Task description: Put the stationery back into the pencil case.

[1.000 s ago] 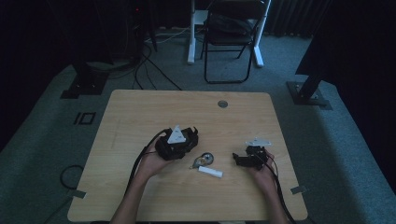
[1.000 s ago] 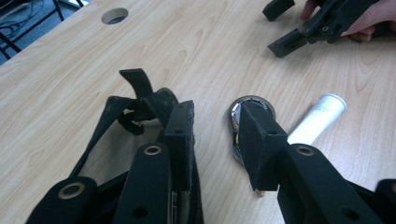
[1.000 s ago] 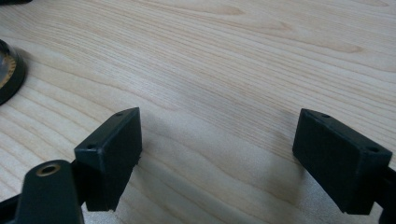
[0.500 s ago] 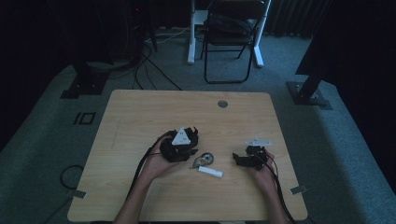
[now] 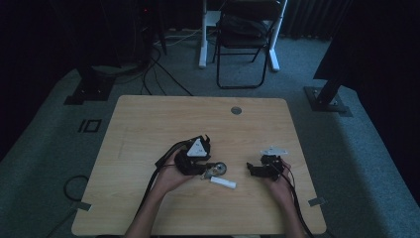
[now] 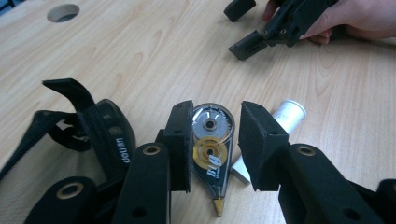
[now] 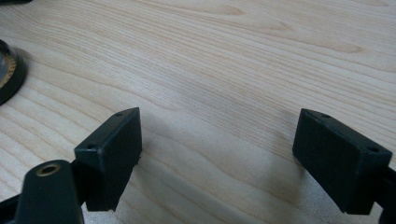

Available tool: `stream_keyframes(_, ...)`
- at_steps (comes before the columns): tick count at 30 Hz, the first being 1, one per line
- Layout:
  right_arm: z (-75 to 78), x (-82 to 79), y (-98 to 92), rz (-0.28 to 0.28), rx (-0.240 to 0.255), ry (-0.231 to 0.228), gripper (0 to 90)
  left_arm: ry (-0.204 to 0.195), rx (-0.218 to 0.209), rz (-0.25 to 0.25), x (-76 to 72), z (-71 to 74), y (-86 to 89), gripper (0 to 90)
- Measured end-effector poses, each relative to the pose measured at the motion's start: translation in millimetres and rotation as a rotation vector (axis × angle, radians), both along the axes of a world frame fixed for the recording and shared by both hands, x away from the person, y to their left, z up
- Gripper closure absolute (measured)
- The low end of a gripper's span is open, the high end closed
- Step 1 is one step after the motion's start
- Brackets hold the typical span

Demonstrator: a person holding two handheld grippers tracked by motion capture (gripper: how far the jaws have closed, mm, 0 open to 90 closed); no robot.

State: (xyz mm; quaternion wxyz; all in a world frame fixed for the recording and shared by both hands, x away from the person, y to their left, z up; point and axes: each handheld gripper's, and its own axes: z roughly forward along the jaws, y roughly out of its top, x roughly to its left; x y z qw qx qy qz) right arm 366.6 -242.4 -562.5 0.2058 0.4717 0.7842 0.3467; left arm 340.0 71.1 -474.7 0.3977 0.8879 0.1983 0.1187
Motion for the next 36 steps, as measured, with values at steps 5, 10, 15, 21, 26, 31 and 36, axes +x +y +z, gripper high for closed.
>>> stream_keyframes(5, 0.0, 0.0, 0.0, 0.000, 0.000, 0.000, 15.7, 0.006, 0.003, -0.014, -1.3, -3.2, -4.3, 65.5)
stream_keyframes(10, 0.0, 0.0, 0.0, 0.000, 0.000, 0.000, 15.7, 0.004, 0.006, -0.026, -3.2, -6.8, -8.8, 65.5)
stream_keyframes(15, 0.0, 0.0, 0.0, 0.000, 0.000, 0.000, 15.7, 0.009, 0.016, -0.046, -5.2, -11.9, -13.1, 65.5)
stream_keyframes(21, 0.0, 0.0, 0.0, 0.000, 0.000, 0.000, 15.7, 0.017, 0.010, -0.071, -7.5, -18.7, -18.5, 65.5)
stream_keyframes(26, 0.0, 0.0, 0.0, 0.000, 0.000, 0.000, 15.7, 0.044, 0.020, -0.099, -8.9, -30.2, -24.8, 65.5)
stream_keyframes(31, 0.0, 0.0, 0.0, 0.000, 0.000, 0.000, 15.7, 0.051, 0.044, -0.110, -9.0, -38.5, -29.4, 65.5)
stream_keyframes(36, 0.0, 0.0, 0.0, 0.000, 0.000, 0.000, 15.7, 0.074, 0.058, -0.113, -7.0, -46.0, -31.1, 65.5)
